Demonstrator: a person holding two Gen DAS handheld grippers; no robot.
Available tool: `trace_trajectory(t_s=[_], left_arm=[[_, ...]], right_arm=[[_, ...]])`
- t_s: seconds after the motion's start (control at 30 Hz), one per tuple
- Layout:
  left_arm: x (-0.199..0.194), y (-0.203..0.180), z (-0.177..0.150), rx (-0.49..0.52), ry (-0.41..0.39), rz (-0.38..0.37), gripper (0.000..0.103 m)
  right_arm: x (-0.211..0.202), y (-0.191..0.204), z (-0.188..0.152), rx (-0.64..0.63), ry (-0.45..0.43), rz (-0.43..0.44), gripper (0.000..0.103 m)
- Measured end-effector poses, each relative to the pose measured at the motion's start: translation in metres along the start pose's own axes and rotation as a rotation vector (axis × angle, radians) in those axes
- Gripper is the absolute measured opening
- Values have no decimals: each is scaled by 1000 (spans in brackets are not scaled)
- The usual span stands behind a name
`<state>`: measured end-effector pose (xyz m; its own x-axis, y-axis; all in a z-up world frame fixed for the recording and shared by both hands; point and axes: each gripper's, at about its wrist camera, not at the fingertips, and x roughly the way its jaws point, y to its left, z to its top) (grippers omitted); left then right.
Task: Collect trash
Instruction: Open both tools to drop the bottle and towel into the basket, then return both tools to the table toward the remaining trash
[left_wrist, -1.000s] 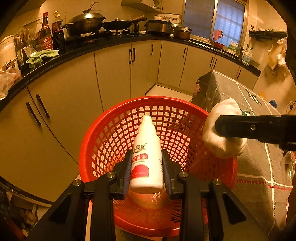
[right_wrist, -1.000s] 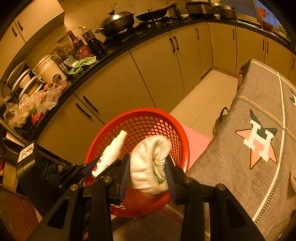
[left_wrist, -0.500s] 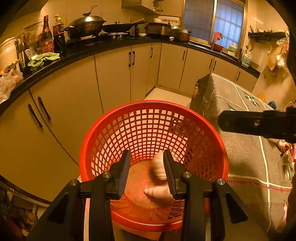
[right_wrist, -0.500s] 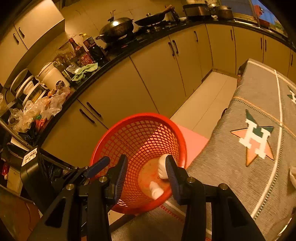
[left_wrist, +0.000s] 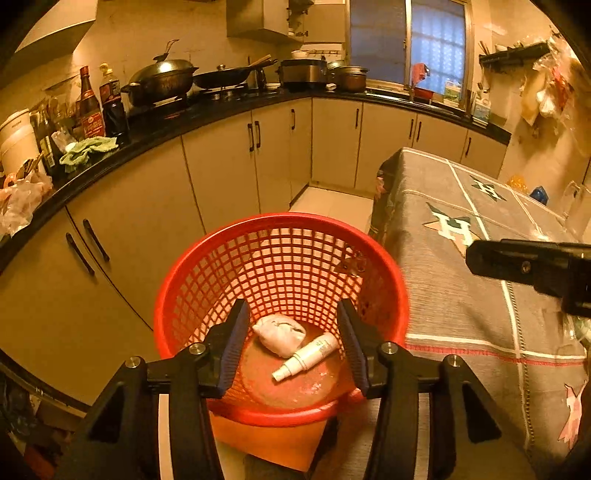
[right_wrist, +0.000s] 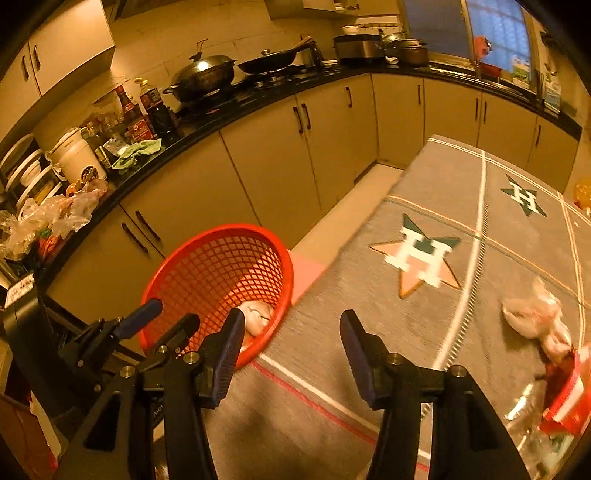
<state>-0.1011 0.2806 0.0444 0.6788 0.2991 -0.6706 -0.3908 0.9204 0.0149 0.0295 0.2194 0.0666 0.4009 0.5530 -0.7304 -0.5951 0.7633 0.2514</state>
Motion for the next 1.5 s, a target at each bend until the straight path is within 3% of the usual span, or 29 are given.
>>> trace_trajectory(t_s=[0.23,0.4,0.97,1.13,1.3,1.5], left_arm=[[-11,-22,-1,32,-10,-16,49],[-18,-40,-3,62,-15,-29,50],[-30,-120,-16,190,-6,-129,50],[-33,-137,-22,221,-5,-156,50],[-34,-147,-25,244,-9,-172,55],[-35,-152,-28,255,-13,-197,55]], right_arm=[[-18,-15,-18,27,-12,-12,58],[-35,-21,-32,10,-32,-97,58],[-117,-85,-89,104,-117,-238,58],[-152,-124,-109,222,-143,-278,58],[-184,-177,-128,425,-161,-309,58],[-190,-234,-150,653,-119,-258,58]])
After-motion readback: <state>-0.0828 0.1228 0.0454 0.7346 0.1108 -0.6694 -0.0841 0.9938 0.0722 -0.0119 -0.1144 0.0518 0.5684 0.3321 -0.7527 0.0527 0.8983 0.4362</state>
